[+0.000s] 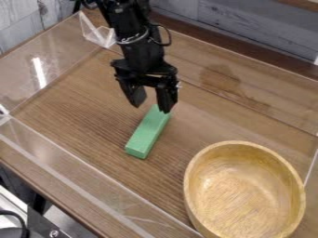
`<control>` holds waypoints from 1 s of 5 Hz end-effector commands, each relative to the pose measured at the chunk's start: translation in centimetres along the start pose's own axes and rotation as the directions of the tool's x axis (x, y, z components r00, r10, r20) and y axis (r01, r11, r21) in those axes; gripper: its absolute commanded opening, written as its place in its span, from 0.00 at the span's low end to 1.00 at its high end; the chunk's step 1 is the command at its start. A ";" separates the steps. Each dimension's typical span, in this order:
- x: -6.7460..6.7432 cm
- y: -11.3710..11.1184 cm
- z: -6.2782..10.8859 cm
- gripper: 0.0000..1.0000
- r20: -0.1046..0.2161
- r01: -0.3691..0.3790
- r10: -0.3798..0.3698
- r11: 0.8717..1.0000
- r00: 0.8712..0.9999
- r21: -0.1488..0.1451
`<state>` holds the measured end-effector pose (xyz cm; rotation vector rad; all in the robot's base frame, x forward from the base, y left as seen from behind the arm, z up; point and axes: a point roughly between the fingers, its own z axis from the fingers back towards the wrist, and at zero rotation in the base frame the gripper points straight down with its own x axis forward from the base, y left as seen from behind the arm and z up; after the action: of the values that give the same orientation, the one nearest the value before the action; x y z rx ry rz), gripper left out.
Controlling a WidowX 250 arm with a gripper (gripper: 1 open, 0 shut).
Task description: Remove the green block from inside the brown bowl and put it on the table
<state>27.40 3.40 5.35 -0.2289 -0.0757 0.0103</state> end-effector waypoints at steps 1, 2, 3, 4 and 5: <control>1.4 -0.4 0.9 1.00 0.053 0.019 -0.019 1.000 0.998 0.008; 1.3 -0.4 0.5 1.00 0.048 0.014 -0.014 1.000 0.999 0.004; 1.3 -0.3 0.0 1.00 0.043 0.009 -0.009 1.000 0.999 0.000; 1.3 -0.2 -0.5 1.00 0.038 0.003 -0.003 1.000 0.999 -0.003; 1.2 -0.1 -1.0 1.00 0.033 -0.003 0.003 1.000 0.999 -0.005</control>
<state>27.95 3.21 3.45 -0.2417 -0.0673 0.0311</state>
